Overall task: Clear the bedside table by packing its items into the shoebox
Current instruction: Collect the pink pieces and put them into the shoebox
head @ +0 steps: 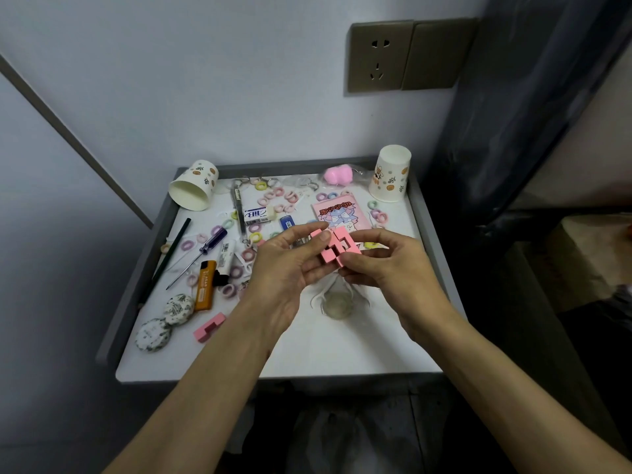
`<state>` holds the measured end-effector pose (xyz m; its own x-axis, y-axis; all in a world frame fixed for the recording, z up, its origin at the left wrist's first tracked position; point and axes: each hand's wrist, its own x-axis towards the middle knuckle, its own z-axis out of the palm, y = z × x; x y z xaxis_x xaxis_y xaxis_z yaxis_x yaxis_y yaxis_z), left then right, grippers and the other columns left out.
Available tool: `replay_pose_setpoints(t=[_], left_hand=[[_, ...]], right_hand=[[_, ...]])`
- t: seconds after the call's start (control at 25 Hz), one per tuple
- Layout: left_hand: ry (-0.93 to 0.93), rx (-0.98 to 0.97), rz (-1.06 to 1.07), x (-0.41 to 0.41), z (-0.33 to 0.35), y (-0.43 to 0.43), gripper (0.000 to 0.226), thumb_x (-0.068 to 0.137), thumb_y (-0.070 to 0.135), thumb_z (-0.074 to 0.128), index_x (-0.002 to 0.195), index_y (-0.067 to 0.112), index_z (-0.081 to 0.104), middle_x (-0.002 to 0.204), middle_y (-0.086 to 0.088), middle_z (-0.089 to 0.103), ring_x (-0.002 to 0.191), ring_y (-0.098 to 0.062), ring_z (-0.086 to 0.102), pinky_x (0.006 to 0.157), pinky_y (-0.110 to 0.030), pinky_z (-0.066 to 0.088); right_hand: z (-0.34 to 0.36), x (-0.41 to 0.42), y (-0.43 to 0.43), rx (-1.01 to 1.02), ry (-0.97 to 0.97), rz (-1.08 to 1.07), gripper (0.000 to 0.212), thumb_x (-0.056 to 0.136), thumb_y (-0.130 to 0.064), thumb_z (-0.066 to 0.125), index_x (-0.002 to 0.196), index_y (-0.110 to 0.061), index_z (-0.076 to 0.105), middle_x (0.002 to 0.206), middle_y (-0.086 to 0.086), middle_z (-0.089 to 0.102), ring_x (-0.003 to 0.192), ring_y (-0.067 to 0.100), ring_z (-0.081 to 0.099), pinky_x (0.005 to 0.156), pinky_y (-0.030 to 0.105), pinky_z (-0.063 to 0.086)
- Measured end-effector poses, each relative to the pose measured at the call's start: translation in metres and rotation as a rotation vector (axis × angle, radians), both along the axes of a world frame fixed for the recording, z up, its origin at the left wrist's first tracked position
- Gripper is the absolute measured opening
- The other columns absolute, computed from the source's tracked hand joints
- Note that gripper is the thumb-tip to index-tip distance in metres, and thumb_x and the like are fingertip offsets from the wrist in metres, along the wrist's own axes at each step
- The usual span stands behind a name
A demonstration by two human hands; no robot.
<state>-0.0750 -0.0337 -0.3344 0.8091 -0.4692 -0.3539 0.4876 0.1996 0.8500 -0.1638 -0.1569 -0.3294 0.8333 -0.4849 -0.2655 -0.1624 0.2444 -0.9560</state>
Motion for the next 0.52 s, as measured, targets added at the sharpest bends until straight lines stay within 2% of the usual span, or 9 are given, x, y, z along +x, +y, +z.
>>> replay_pose_setpoints(t=[0.24, 0.36, 0.44, 0.52], left_hand=[[-0.002, 0.003, -0.039, -0.005, -0.006, -0.005, 0.019, 0.086, 0.006, 0.068, 0.105, 0.008, 0.071, 0.097, -0.012, 0.077, 0.086, -0.024, 0.075, 0.073, -0.031, 0.061], [-0.004, 0.016, 0.002, -0.008, -0.007, -0.01, 0.02, 0.085, 0.008, 0.07, 0.105, 0.01, 0.072, 0.099, -0.012, 0.076, 0.088, -0.024, 0.074, 0.077, -0.032, 0.061], [0.005, 0.005, 0.027, -0.01, -0.005, -0.015, 0.021, 0.084, 0.008, 0.071, 0.105, 0.011, 0.073, 0.099, -0.01, 0.077, 0.087, -0.022, 0.075, 0.073, -0.029, 0.061], [0.027, -0.032, 0.027, -0.014, -0.002, -0.019, 0.027, 0.084, 0.008, 0.071, 0.11, 0.009, 0.072, 0.101, -0.011, 0.076, 0.089, -0.021, 0.074, 0.072, -0.028, 0.06]], right_hand=[[-0.007, 0.002, -0.003, -0.027, -0.019, -0.039, 0.025, 0.08, -0.005, 0.076, 0.103, -0.011, 0.072, 0.082, 0.013, 0.074, 0.071, 0.025, 0.071, 0.071, 0.031, 0.058], [-0.01, 0.003, -0.001, -0.054, -0.029, -0.07, 0.024, 0.079, -0.007, 0.077, 0.102, -0.013, 0.073, 0.082, 0.012, 0.074, 0.073, 0.026, 0.072, 0.075, 0.036, 0.058], [-0.01, 0.002, -0.001, -0.154, -0.038, -0.073, 0.024, 0.08, -0.012, 0.077, 0.104, -0.015, 0.074, 0.082, 0.009, 0.074, 0.075, 0.024, 0.073, 0.078, 0.039, 0.059], [-0.01, -0.002, 0.0, -0.351, -0.033, -0.087, 0.028, 0.081, -0.018, 0.076, 0.109, -0.018, 0.073, 0.089, 0.001, 0.074, 0.079, 0.016, 0.071, 0.079, 0.036, 0.059]])
